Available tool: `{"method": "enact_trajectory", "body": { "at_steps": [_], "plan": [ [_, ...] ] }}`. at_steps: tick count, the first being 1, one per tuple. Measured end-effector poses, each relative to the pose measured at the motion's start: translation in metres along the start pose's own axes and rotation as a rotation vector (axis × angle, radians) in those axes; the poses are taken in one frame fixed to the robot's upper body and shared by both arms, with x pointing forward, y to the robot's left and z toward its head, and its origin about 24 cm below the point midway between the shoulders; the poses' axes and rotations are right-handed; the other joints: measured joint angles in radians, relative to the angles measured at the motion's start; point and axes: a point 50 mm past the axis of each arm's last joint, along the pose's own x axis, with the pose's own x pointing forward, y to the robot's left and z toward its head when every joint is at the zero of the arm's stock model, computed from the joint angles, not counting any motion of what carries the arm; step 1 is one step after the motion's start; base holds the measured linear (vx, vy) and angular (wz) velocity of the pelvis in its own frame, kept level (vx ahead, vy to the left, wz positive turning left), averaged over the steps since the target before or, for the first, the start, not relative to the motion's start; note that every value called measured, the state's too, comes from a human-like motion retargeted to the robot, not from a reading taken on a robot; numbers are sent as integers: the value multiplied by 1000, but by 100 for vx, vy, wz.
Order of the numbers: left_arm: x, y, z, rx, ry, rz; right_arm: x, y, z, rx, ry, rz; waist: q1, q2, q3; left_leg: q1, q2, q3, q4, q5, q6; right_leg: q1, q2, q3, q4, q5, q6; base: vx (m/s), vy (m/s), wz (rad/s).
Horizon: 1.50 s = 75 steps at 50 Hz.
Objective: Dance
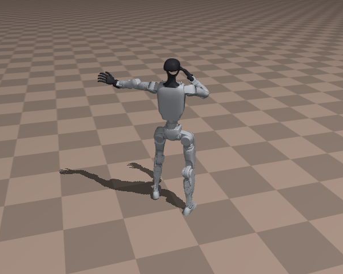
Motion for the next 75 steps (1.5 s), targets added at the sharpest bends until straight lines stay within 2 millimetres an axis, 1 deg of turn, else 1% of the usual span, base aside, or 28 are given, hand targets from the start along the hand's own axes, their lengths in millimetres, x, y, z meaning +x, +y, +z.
{"method": "enact_trajectory", "body": {
  "at_steps": [2,5,10,13,18,23,27,30,33,38,42,45,48,51,53,54,56,58,60,61,63,65,67,68,70,72,73,75],
  "plan": [
    [9,5,-13,54,1,18,-15,-6,1,11,9,-11,-27,-11,-15,27,-17,17,-80,24,-6,-28,-3,-1,10,4,-15,-6,1,2],
    [23,15,-27,103,9,59,-36,-25,9,-12,17,-32,-56,-20,-30,75,-37,58,-231,86,-13,-76,-5,-2,49,-6,-32,-15,3,-3],
    [43,30,-41,140,30,113,-61,-58,35,-159,29,-30,-88,3,-23,131,-57,58,-368,129,-26,-116,12,30,114,-32,-36,-4,3,-13],
    [43,30,-48,136,52,115,-74,-64,44,-210,49,-19,-110,15,-23,136,-58,56,-389,134,-26,-116,16,32,108,-29,-39,0,2,3],
    [29,17,-57,141,62,58,-99,-65,51,-225,94,-23,-171,19,-30,67,-63,27,-312,118,-12,-90,-3,-9,37,0,-37,-3,4,46],
    [18,8,-51,125,34,19,-124,-62,60,-182,110,-66,-225,-4,-35,-137,-91,-119,-39,45,-1,-81,-20,-35,-26,5,-15,-13,-4,62],
    [9,2,-50,152,-17,-8,-141,-67,64,-183,146,-94,-174,31,-21,-179,-51,-142,57,-2,16,-85,14,-1,-18,-8,5,-3,-3,-41],
    [8,2,-56,190,-31,-10,-152,-65,61,-158,181,-102,-146,31,-37,-152,-43,-124,25,0,27,-92,20,25,-22,2,3,7,1,-76],
    [14,6,-57,188,-22,8,-151,-70,65,-160,194,-84,-150,15,-58,-100,-78,-109,-90,43,42,-113,11,24,-20,15,-10,-2,2,-31],
    [25,13,-40,119,-17,42,-140,-96,82,-289,233,-17,-111,10,-37,25,-96,-41,-262,98,29,-138,-5,39,41,5,-34,-2,-1,-53],
    [28,15,-22,93,-75,63,-142,-109,87,-368,287,7,-123,24,-25,39,-97,-42,-273,103,38,-135,-5,46,52,1,-37,1,-1,-15],
    [27,14,-12,95,-131,57,-152,-108,80,-374,360,45,-151,28,-38,22,-93,-36,-266,106,56,-134,-4,38,34,13,-36,4,-3,10],
    [19,7,-5,103,-198,17,-172,-103,67,-350,462,68,-153,17,-47,22,-98,-36,-264,102,67,-127,-7,35,12,25,-44,8,-4,-9],
    [-7,-12,3,78,-284,-110,-207,-89,50,-291,594,76,-143,0,-49,15,-113,-67,-250,94,75,-106,-10,21,-16,32,-61,7,-4,-6],
    [-41,-32,12,22,-335,-248,-239,-72,37,-229,694,64,-136,-13,-46,8,-121,-91,-234,86,78,-92,-9,11,-28,33,-72,2,-7,32],
    [-64,-43,17,-20,-357,-337,-258,-61,30,-193,746,49,-133,-16,-40,5,-123,-110,-224,83,79,-86,-6,9,-25,31,-73,-2,-9,45],
    [-121,-61,24,-124,-392,-547,-294,-34,16,-117,843,28,-120,-16,-20,4,-121,-147,-195,71,76,-78,1,11,-5,19,-72,-3,-4,41],
    [-193,-67,23,-245,-416,-764,-330,2,-4,-27,935,17,-98,-6,-1,-3,-105,-173,-149,47,71,-78,7,8,33,-6,-66,-2,0,13],
    [-271,-56,16,-386,-421,-946,-353,56,-31,103,1011,-9,-80,8,4,-33,-100,-222,-95,27,61,-95,12,9,80,-34,-62,-7,2,13],
    [-307,-45,14,-464,-430,-1023,-355,84,-43,181,1025,-25,-80,5,-1,-54,-104,-239,-65,15,55,-114,11,12,103,-49,-61,-7,1,30],
    [-368,-17,6,-588,-413,-1148,-341,145,-65,350,1033,-82,-82,-1,-7,-94,-110,-275,-5,-5,45,-144,10,8,153,-78,-58,-5,-5,52],
    [-414,11,-3,-655,-402,-1265,-302,194,-81,500,985,-129,-88,-1,1,-120,-121,-311,26,-2,40,-162,16,10,189,-99,-54,-7,-7,63],
    [-444,29,-11,-628,-459,-1378,-254,213,-92,582,904,-220,-80,0,2,-141,-123,-317,44,18,40,-173,19,0,202,-111,-48,-11,-6,60],
    [-456,35,-17,-591,-513,-1428,-227,213,-95,600,830,-274,-70,-1,-1,-160,-128,-322,57,42,36,-180,17,-6,203,-115,-47,-18,-4,52],
    [-469,42,-23,-518,-702,-1491,-166,196,-97,607,646,-427,-35,-8,-6,-229,-146,-343,97,122,22,-202,12,-19,197,-119,-49,-20,-9,53],
    [-470,43,-31,-456,-956,-1527,-103,157,-85,617,391,-629,-6,-20,12,-280,-167,-358,109,221,29,-210,1,-43,184,-114,-53,-17,-22,82],
    [-466,41,-37,-412,-1075,-1532,-75,132,-72,629,236,-729,6,-28,23,-299,-179,-369,100,260,48,-211,-6,-61,175,-111,-56,-20,-25,103],
    [-454,35,-55,-298,-1249,-1499,-35,74,-34,650,-102,-908,43,-50,50,-312,-204,-395,43,251,52,-212,-26,-100,154,-103,-62,-15,-29,109]
  ]
}}
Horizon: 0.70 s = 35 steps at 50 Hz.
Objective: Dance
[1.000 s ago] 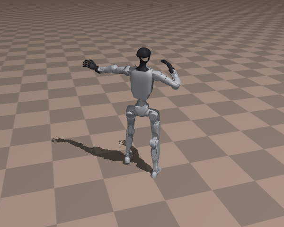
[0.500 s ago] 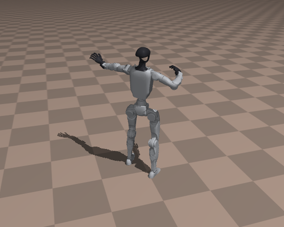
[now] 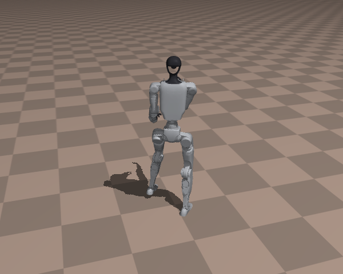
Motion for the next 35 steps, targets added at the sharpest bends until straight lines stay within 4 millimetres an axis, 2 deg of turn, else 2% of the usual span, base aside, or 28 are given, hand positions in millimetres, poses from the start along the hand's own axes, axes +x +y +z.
{"method": "enact_trajectory", "body": {
  "at_steps": [1,3,5,7,9,11,12,13,15,17,18,20,22,23,25,26,28,29,30,32,33,34,35],
  "plan": [
    [-9,1,-12,51,9,-15,27,3,32,60,-170,-10,25,-16,15,-4,-8,3,-34,-40,29,3,-16,-24,-13,6,-1,-11,-31,110],
    [-31,1,-35,103,47,-55,63,-2,105,147,-493,12,73,-48,49,-4,-9,34,-120,-109,103,15,-45,-73,-44,18,3,-1,-34,116],
    [-55,1,-63,89,140,-105,73,-20,184,173,-782,91,115,-77,83,13,10,110,-238,-158,155,39,-67,-130,-79,30,10,14,-37,126],
    [-85,2,-94,57,272,-171,57,-40,254,120,-1011,204,130,-93,106,52,6,161,-356,-196,141,70,-73,-182,-114,39,27,33,-42,140],
    [-115,7,-122,48,384,-245,30,-56,307,-18,-1193,281,126,-106,125,90,-24,132,-429,-214,121,105,-79,-212,-145,51,52,45,-44,138],
    [-146,17,-145,77,459,-308,2,-67,341,-223,-1314,283,111,-107,150,130,-46,115,-449,-243,120,155,-78,-245,-171,60,70,60,-42,118],
    [-159,23,-154,101,476,-335,-9,-71,352,-334,-1349,259,105,-99,164,153,-39,137,-455,-242,116,185,-69,-258,-183,64,76,56,-33,58],
    [-169,30,-161,127,479,-357,-17,-74,357,-437,-1363,213,109,-81,176,181,-18,161,-471,-193,88,217,-46,-256,-192,66,80,52,-30,1],
    [-183,42,-170,171,469,-375,-23,-79,358,-580,-1343,92,95,-60,174,196,31,177,-454,-132,18,256,-12,-230,-209,71,88,53,-26,-50],
    [-186,48,-170,185,438,-353,-16,-79,340,-626,-1277,-38,52,-52,135,158,41,124,-386,-86,-8,266,2,-196,-212,83,88,52,-6,-61],
    [-182,49,-167,179,423,-322,-10,-76,326,-630,-1235,-76,25,-45,106,143,41,140,-353,-68,7,267,3,-193,-209,90,88,49,14,-50],
    [-161,47,-155,138,385,-232,4,-69,291,-643,-1109,-97,-11,-28,53,128,18,150,-298,-27,42,276,-14,-176,-187,108,79,53,29,-42],
    [-123,48,-135,49,345,-84,20,-66,237,-635,-849,-79,-13,-7,18,132,-16,125,-246,-58,76,274,-33,-149,-131,146,50,53,32,-52],
    [-103,50,-123,-16,333,5,22,-69,203,-626,-664,-68,-10,3,5,147,-22,125,-230,-74,89,273,-46,-142,-90,172,28,62,31,-53],
    [-64,55,-89,-224,306,193,10,-81,132,-644,-234,31,-21,36,-5,206,-14,142,-221,-100,111,269,-74,-132,31,227,-37,68,30,-35],
    [-42,61,-66,-372,268,290,-6,-95,99,-669,8,115,-32,54,-4,246,-8,142,-227,-107,120,258,-85,-118,111,262,-94,57,27,-9],
    [0,82,-13,-697,139,472,-56,-131,48,-685,511,266,-43,80,4,316,-13,133,-240,-117,136,209,-98,-44,282,327,-244,44,25,-1],
    [19,100,19,-866,37,560,-88,-151,32,-694,763,335,-40,80,6,337,-27,129,-246,-118,143,173,-95,19,347,338,-256,33,22,-12],
    [34,120,52,-1037,-81,639,-123,-172,22,-687,1019,397,-34,77,6,351,-45,127,-253,-119,150,134,-89,89,401,340,-232,27,17,-1],
    [43,172,116,-1337,-370,790,-192,-207,23,-680,1474,497,-37,65,-1,364,-87,105,-272,-113,160,69,-30,209,435,228,-86,24,10,35],
    [39,197,142,-1453,-523,850,-226,-220,31,-662,1671,519,-39,54,-8,368,-110,91,-283,-108,166,50,13,265,421,182,26,21,-11,49],
    [31,218,161,-1546,-657,907,-256,-230,40,-638,1835,523,-31,51,-14,370,-102,80,-286,-112,156,34,64,271,391,131,73,21,-35,37],
    [21,237,175,-1632,-780,956,-283,-237,51,-607,1981,522,-19,51,-18,371,-78,69,-284,-119,138,21,119,251,352,78,88,22,-58,19]
  ]
}}
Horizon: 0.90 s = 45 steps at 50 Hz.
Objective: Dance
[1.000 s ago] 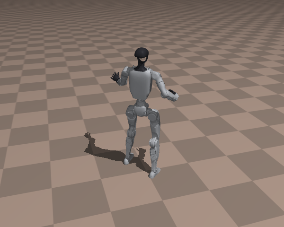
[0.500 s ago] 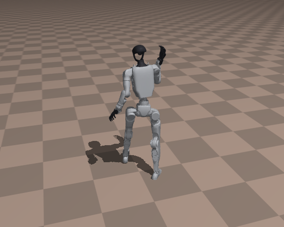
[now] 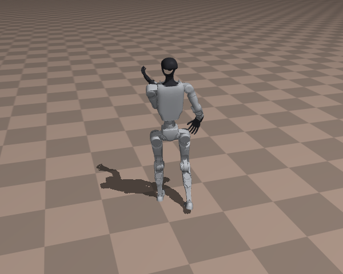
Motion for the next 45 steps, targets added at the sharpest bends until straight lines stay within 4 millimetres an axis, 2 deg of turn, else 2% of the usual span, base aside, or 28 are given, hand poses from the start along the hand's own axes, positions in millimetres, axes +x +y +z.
{"method": "enact_trajectory", "body": {
  "at_steps": [3,5,7,8,10,12,14,15,17,18,19,21,22,23,24,25,27,28,30,32,35,38,40,42,45],
  "plan": [
    [6,-38,33,-196,-130,-34,2,38,-63,64,276,102,35,-45,10,24,-23,-1,8,-21,-27,0,90,-14,-155,-92,0,29,-51,46],
    [5,-56,49,-236,-190,-120,0,65,-88,96,402,137,47,-80,18,54,-94,-4,4,-23,13,15,83,47,-266,-104,0,33,34,109],
    [-3,-66,55,-230,-206,-181,4,87,-96,124,465,116,36,-104,31,91,-190,-23,-35,15,67,32,40,120,-281,-45,-82,15,60,96],
    [-7,-67,55,-212,-207,-202,10,92,-90,136,468,83,54,-110,43,97,-192,-16,-27,11,62,54,0,19,-261,-86,-100,7,9,53],
    [-18,-63,49,-167,-202,-247,26,95,-71,188,430,-17,29,-132,71,86,-228,-39,23,14,50,75,14,46,-270,-94,-94,-1,-19,101],
    [-35,-53,30,-53,-164,-337,47,86,-34,283,297,-144,34,-140,83,45,-215,10,91,17,24,88,-11,45,-290,-101,-73,-10,-18,102],
    [-58,-29,0,143,-44,-491,66,66,24,388,64,-253,17,-147,84,-22,-174,90,185,29,-23,81,-44,-42,-311,-113,-87,-18,-31,96],
    [-70,-11,-15,259,41,-586,71,52,57,424,-65,-304,4,-152,83,-58,-146,142,230,40,-55,74,-46,-52,-324,-115,-92,-27,-37,84],
    [-88,45,-33,501,220,-756,67,20,136,455,-370,-389,-37,-142,90,-149,-141,124,315,78,-155,36,-45,-55,-329,-112,-92,-38,-32,80],
    [-96,78,-33,619,322,-801,55,5,181,460,-557,-414,-62,-137,97,-198,-153,100,354,76,-178,16,-51,-55,-335,-107,-89,-42,-36,78],
    [-104,109,-31,732,420,-834,36,-5,225,460,-767,-423,-81,-136,99,-247,-156,90,377,58,-171,-3,-64,-67,-343,-103,-86,-37,-45,68],
    [-117,165,-19,940,590,-882,-24,-13,302,441,-1213,-418,-103,-134,90,-337,-141,94,371,19,-107,-41,-90,-97,-370,-91,-85,-33,-38,41],
    [-121,191,-8,1035,660,-901,-61,-13,330,426,-1438,-413,-104,-130,79,-376,-120,101,345,10,-62,-60,-93,-107,-388,-82,-86,-29,-26,11],
    [-123,216,6,1126,721,-917,-101,-9,350,410,-1659,-403,-96,-122,63,-412,-85,111,303,8,-14,-83,-84,-111,-408,-71,-89,-13,-34,-6],
    [-129,239,21,1204,791,-917,-139,-6,358,386,-1854,-403,-84,-113,59,-418,-56,110,244,2,6,-86,-74,-114,-426,-59,-89,7,-42,-17],
    [-135,260,38,1275,866,-910,-175,-2,360,357,-2034,-402,-71,-104,62,-410,-29,103,176,-7,12,-79,-62,-117,-444,-45,-89,24,-45,-4],
    [-149,291,70,1364,995,-868,-239,0,343,246,-2343,-445,-47,-91,88,-361,-6,64,26,-21,-11,-44,-53,-134,-479,-25,-83,17,-36,15],
    [-153,302,84,1396,1042,-841,-270,0,326,167,-2480,-468,-36,-88,107,-338,-5,36,-45,-25,-20,-26,-57,-148,-495,-19,-78,7,-28,25],
    [-160,319,110,1450,1119,-790,-316,3,292,-26,-2675,-563,-22,-79,135,-296,-10,-36,-155,-46,-52,9,-60,-164,-522,-12,-65,21,-35,31],
    [-164,329,132,1493,1168,-759,-346,0,256,-177,-2756,-755,-20,-61,163,-247,-12,-87,-198,-65,-84,51,-57,-166,-539,-8,-50,31,-25,30],
    [-172,335,157,1528,1204,-716,-364,-5,217,-251,-2752,-1068,-22,-9,202,-174,22,-68,-188,-13,-143,133,-28,-154,-548,-14,-25,55,-21,-6],
    [-174,332,162,1542,1138,-612,-357,-9,202,-166,-2711,-1221,-55,28,196,-170,43,-67,-129,104,-172,188,-7,-119,-545,-33,-4,57,-11,-37],
    [-175,326,149,1524,1064,-517,-337,-14,206,-63,-2611,-1277,-80,40,160,-207,36,-97,-49,136,-163,188,-2,-106,-516,-46,0,61,-10,-48],
    [-170,314,122,1447,975,-448,-300,-22,221,75,-2390,-1276,-82,58,117,-218,27,-111,29,98,-135,172,-9,-90,-440,-50,0,57,6,-68],
    [-154,278,72,1229,800,-347,-219,-28,234,194,-1938,-1172,-77,68,79,-176,5,-55,81,64,-62,144,-46,-60,-285,-9,-22,51,25,-92]
  ]
}}
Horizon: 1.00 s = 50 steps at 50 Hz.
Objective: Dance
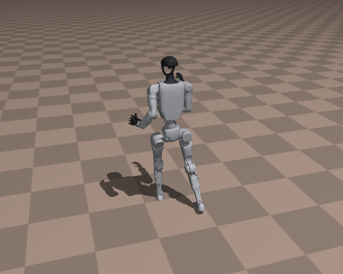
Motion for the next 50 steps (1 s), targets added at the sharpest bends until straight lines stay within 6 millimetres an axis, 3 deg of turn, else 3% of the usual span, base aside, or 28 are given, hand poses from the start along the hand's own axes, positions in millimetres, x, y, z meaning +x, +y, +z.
{"method": "enact_trajectory", "body": {
  "at_steps": [3,5,6,9,11,13,16,17,18,19,20,23,25,27,28,30,32,34,36,38,40,42,45,47,48,50],
  "plan": [
    [42,-32,57,-344,-186,143,-69,9,-58,-85,476,237,11,-3,-1,66,6,59,19,-35,15,-39,-38,9,182,90,-59,43,18,-130],
    [65,-47,103,-599,-309,237,-126,-2,-84,-135,789,424,28,-15,-5,108,13,118,11,-53,10,-79,-61,15,292,92,-64,29,15,-141],
    [73,-50,126,-730,-370,286,-155,-9,-93,-168,952,519,27,-16,-8,129,26,153,-1,-60,4,-98,-69,-5,329,45,-65,24,11,-128],
    [85,-48,195,-1060,-590,374,-237,-46,-94,-295,1402,823,14,-27,-11,181,43,246,-44,-82,0,-146,-70,-40,359,-16,-49,12,5,-109],
    [85,-37,227,-1176,-717,394,-273,-76,-84,-420,1631,1015,-1,-34,-17,198,38,294,-78,-94,-5,-182,-65,-57,321,-41,-33,-6,7,-113],
    [82,-27,243,-1183,-800,394,-299,-103,-70,-541,1786,1153,-8,-50,-21,215,20,341,-114,-99,2,-208,-53,-55,255,-44,-26,-4,8,-133],
    [76,-21,239,-1062,-827,385,-334,-120,-48,-607,1925,1189,-28,-78,-20,261,-10,415,-155,-107,36,-205,-57,-106,132,-4,-56,4,4,-124],
    [74,-22,233,-1007,-809,386,-346,-119,-42,-593,1958,1167,-34,-91,-16,276,-22,431,-161,-110,47,-201,-55,-126,96,9,-102,3,2,-141],
    [71,-24,223,-945,-776,389,-358,-113,-39,-561,1988,1121,-38,-102,-9,293,-32,441,-164,-113,63,-200,-38,-133,71,10,-207,4,-2,-181],
    [67,-26,210,-878,-741,388,-367,-105,-38,-528,2012,1051,-26,-114,1,308,-38,458,-159,-121,83,-197,-37,-98,83,3,-219,0,-6,-230],
    [62,-29,196,-808,-704,381,-374,-95,-39,-494,2033,971,-6,-126,13,321,-43,478,-150,-132,106,-193,-44,-41,114,-8,-185,-12,-6,-197],
    [52,-55,153,-628,-530,249,-364,-73,-59,-339,2005,807,-68,-159,47,315,-72,441,-94,-172,175,-261,12,136,203,21,-112,-32,-6,-111],
    [45,-78,131,-568,-426,117,-345,-58,-79,-256,1950,738,-80,-178,49,292,-68,502,-61,-207,197,-302,1,169,230,31,-78,-49,-3,-219],
    [44,-97,128,-640,-372,27,-312,-49,-99,-224,1803,664,-87,-205,50,267,-51,609,-27,-244,202,-338,-66,61,244,-13,-24,-55,-10,-295],
    [47,-102,135,-696,-383,11,-292,-44,-108,-226,1701,614,-101,-215,46,254,-19,660,-7,-261,189,-352,-38,52,228,-17,11,-58,-23,-292],
    [59,-101,164,-788,-503,20,-252,-36,-119,-244,1481,495,-133,-216,39,230,32,766,26,-294,178,-405,-19,55,243,-33,22,-62,-6,-269],
    [76,-88,207,-854,-676,77,-224,-34,-118,-257,1309,391,-212,-206,22,223,6,838,-6,-304,199,-475,-146,6,317,-76,11,-52,44,-180],
    [84,-71,251,-968,-846,155,-218,-34,-113,-241,1239,291,-300,-192,3,221,4,873,-48,-293,194,-522,-242,-44,352,-58,-71,-54,19,-115],
    [84,-46,293,-1110,-1023,243,-230,-40,-106,-216,1263,180,-367,-169,-14,215,13,900,-97,-276,178,-574,-291,-51,343,-11,-204,-55,3,-99],
    [75,-19,330,-1237,-1207,306,-255,-56,-96,-215,1360,90,-400,-140,-30,209,28,922,-148,-259,159,-620,-312,-41,291,32,-340,-38,9,-100],
    [59,10,358,-1312,-1397,373,-291,-80,-78,-250,1520,17,-399,-113,-57,196,37,944,-194,-248,145,-645,-326,-32,177,113,-377,-28,-1,-109],
    [44,37,375,-1346,-1558,451,-334,-105,-50,-307,1741,-31,-380,-88,-88,195,51,969,-234,-234,131,-649,-316,-17,49,240,-377,-17,-11,-109],
    [22,72,384,-1363,-1751,569,-391,-131,10,-352,2088,38,-332,-60,-98,263,100,1028,-288,-191,89,-592,-237,123,-124,472,-341,2,-30,-126],
    [6,90,386,-1354,-1878,635,-414,-137,44,-339,2271,135,-319,-80,-92,317,100,1049,-307,-188,63,-524,-230,180,-193,481,-152,-9,-44,-89],
    [-3,96,386,-1337,-1941,667,-421,-138,55,-327,2333,186,-319,-89,-93,331,103,1048,-312,-188,52,-499,-234,158,-198,435,-78,-20,-48,-62],
    [-13,104,385,-1291,-2021,728,-431,-135,70,-303,2409,266,-319,-101,-101,355,121,1041,-325,-190,33,-468,-205,90,-208,329,-107,-19,-53,-58]
  ]
}}
